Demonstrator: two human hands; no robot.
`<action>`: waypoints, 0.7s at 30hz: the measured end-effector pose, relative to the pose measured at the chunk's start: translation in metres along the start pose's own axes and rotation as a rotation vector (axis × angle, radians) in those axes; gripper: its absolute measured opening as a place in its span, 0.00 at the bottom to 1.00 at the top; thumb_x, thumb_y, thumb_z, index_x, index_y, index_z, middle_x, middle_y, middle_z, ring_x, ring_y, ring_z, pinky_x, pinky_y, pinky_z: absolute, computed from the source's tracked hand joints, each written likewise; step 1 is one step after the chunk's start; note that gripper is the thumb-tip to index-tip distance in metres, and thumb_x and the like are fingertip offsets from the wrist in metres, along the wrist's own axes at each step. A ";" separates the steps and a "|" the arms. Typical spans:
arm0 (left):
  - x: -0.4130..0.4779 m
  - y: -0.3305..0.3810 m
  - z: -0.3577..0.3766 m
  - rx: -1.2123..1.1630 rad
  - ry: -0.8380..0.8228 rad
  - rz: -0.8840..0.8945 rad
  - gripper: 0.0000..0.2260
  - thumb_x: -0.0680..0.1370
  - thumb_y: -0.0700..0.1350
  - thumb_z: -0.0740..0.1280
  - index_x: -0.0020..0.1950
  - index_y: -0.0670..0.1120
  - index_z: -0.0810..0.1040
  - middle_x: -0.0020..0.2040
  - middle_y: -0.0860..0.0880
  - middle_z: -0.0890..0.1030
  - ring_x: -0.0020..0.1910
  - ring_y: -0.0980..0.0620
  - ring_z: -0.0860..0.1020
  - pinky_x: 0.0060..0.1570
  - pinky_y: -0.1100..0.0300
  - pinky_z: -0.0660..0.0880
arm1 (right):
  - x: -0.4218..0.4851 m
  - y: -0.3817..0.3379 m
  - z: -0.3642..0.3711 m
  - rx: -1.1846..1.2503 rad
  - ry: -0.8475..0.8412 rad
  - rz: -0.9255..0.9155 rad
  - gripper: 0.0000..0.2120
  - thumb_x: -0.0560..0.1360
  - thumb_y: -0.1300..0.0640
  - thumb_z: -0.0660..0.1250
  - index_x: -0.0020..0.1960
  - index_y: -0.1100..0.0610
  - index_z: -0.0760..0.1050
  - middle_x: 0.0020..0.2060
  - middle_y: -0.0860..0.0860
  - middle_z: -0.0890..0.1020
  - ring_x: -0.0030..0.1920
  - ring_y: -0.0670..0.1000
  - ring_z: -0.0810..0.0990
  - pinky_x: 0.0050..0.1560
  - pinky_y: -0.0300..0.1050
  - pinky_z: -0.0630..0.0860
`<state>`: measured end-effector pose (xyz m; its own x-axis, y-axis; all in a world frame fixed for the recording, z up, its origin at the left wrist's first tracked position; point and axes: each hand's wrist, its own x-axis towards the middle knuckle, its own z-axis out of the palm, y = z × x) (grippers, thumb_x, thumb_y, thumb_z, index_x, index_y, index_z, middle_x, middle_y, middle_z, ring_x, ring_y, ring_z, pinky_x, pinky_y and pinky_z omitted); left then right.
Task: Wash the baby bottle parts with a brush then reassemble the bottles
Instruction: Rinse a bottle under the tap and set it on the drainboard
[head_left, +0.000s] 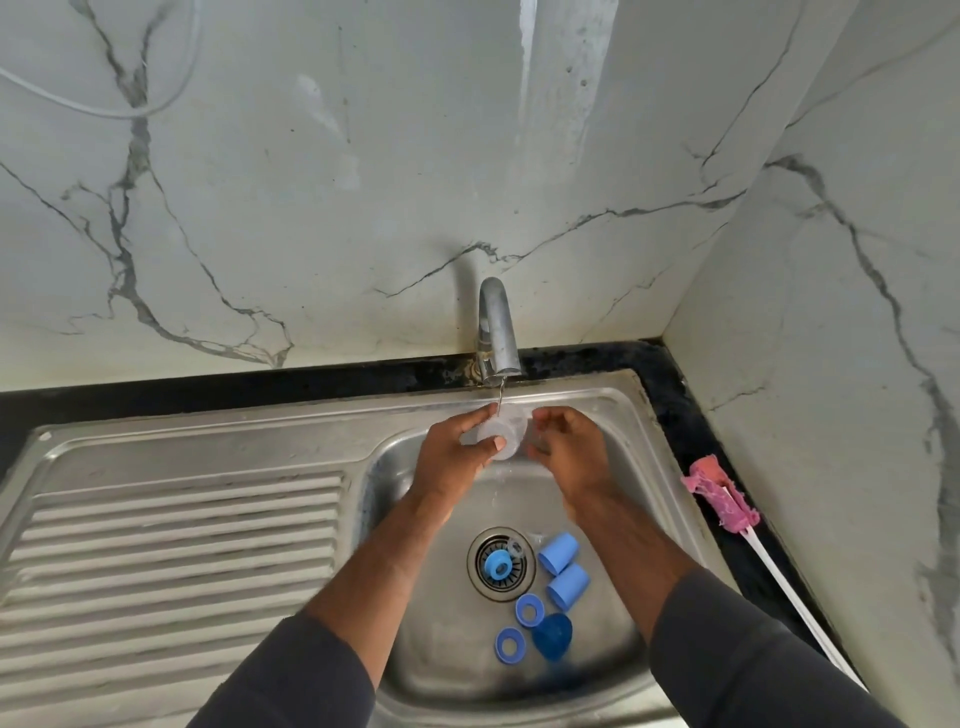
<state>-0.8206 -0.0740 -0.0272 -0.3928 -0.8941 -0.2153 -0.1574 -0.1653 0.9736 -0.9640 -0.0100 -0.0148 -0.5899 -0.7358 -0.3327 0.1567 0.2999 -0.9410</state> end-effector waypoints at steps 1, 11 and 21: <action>0.000 -0.001 -0.002 0.053 -0.012 0.027 0.22 0.72 0.42 0.77 0.65 0.52 0.81 0.61 0.51 0.83 0.59 0.51 0.82 0.58 0.51 0.81 | -0.001 -0.003 0.001 0.083 -0.010 0.127 0.05 0.80 0.61 0.64 0.52 0.61 0.79 0.50 0.58 0.85 0.49 0.55 0.84 0.52 0.51 0.83; -0.020 0.003 -0.020 -0.073 0.016 -0.130 0.11 0.75 0.43 0.70 0.57 0.45 0.79 0.55 0.43 0.83 0.56 0.41 0.82 0.55 0.46 0.81 | -0.011 -0.008 0.027 0.307 -0.265 0.428 0.16 0.77 0.57 0.72 0.62 0.63 0.77 0.54 0.59 0.84 0.49 0.56 0.85 0.39 0.47 0.82; -0.007 -0.001 -0.022 0.157 -0.024 -0.069 0.34 0.60 0.62 0.78 0.64 0.53 0.79 0.55 0.50 0.85 0.55 0.49 0.83 0.57 0.42 0.80 | -0.013 -0.013 0.025 0.264 -0.382 0.259 0.14 0.80 0.66 0.63 0.65 0.62 0.76 0.54 0.60 0.85 0.48 0.53 0.85 0.42 0.43 0.81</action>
<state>-0.7980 -0.0768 -0.0252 -0.3969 -0.8725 -0.2851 -0.3234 -0.1577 0.9330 -0.9386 -0.0201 0.0005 -0.1825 -0.8416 -0.5083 0.4822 0.3739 -0.7923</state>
